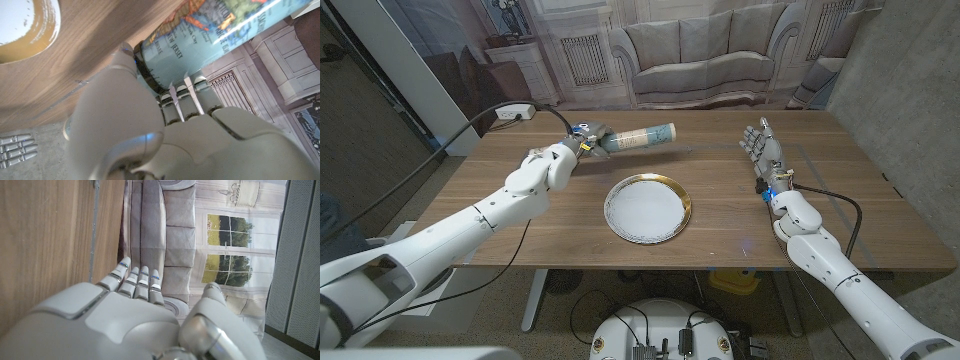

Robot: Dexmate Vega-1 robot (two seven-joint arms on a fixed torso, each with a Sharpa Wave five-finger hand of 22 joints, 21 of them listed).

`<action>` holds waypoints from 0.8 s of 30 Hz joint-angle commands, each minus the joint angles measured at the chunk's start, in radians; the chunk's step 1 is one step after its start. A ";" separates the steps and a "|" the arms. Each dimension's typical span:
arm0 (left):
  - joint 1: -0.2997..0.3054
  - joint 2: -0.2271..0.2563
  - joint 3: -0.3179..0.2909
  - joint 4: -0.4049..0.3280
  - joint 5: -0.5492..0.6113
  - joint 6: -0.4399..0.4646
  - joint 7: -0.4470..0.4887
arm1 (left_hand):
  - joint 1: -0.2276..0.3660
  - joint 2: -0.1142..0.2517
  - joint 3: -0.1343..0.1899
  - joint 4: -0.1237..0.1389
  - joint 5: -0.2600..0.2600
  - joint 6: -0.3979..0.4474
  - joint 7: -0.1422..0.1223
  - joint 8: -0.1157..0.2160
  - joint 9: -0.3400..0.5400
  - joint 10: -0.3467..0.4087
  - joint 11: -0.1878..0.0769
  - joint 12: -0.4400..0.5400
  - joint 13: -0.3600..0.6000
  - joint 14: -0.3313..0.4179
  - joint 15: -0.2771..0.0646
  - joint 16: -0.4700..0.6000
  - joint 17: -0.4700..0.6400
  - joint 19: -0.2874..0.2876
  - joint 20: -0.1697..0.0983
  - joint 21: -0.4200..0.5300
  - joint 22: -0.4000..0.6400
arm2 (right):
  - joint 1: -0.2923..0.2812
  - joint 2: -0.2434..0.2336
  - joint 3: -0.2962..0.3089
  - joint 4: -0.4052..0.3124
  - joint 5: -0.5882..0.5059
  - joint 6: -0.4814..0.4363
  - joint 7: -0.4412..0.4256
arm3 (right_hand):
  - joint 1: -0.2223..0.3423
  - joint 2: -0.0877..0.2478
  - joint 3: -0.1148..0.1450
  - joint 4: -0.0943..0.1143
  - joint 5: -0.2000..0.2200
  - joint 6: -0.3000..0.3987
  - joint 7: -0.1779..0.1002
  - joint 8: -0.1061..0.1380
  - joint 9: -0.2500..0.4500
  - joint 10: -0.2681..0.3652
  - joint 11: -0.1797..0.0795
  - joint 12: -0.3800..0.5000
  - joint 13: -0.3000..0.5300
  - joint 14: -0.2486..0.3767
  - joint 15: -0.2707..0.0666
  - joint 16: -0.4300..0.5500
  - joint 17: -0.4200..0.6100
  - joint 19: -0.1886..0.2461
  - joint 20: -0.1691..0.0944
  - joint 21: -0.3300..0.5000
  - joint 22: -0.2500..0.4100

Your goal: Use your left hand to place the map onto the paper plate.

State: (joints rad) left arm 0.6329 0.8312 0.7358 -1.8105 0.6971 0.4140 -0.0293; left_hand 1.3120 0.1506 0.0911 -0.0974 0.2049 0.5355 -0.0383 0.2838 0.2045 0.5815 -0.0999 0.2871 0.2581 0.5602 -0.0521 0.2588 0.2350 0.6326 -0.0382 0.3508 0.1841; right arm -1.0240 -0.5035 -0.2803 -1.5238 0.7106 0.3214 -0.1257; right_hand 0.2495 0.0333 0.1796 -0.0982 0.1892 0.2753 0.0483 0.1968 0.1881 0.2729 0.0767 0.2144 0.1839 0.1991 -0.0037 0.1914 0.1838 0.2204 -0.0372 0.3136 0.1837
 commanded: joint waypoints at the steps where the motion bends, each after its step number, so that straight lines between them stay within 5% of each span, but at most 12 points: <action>1: 0.042 0.011 -0.028 -0.026 0.008 -0.057 0.041 | -0.002 0.001 0.000 0.002 -0.002 0.014 -0.003 -0.002 0.003 0.004 -0.008 -0.008 0.003 0.004 -0.074 -0.006 0.002 -0.010 -0.007 -0.004 0.002 | -0.002 0.001 -0.003 -0.003 -0.001 0.000 -0.001 | 0.002 0.005 0.002 -0.001 -0.002 0.007 -0.001 0.001 0.004 0.009 0.001 0.000 0.004 0.007 0.000 0.000 0.002 0.010 -0.033 -0.006 0.002; 24: 0.119 0.025 -0.071 -0.050 0.034 -0.133 0.131 | -0.005 0.000 0.004 0.004 -0.003 0.028 -0.002 -0.005 0.002 0.017 -0.008 -0.011 0.004 0.019 -0.080 -0.006 0.003 0.011 -0.007 0.004 0.003 | 0.003 -0.007 -0.011 -0.019 -0.011 -0.017 -0.005 | 0.003 0.008 0.002 -0.001 -0.002 0.007 -0.002 0.001 0.004 0.010 0.003 0.000 0.004 0.007 0.001 0.000 0.002 0.012 -0.033 -0.011 0.002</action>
State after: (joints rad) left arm 0.7238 0.8535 0.6809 -1.8595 0.7246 0.3269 0.0596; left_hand 1.3108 0.1494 0.0910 -0.0975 0.2048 0.5513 -0.0392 0.2838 0.2037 0.5869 -0.1053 0.2777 0.2579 0.5687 -0.0507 0.2552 0.2349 0.6354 -0.0466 0.3486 0.1837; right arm -1.0230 -0.5045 -0.2876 -1.5327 0.7055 0.3129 -0.1273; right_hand 0.2493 0.0334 0.1796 -0.0982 0.1892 0.2753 0.0483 0.1968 0.1881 0.2728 0.0767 0.2144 0.1839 0.1991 -0.0037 0.1914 0.1837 0.2259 -0.0427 0.3057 0.1836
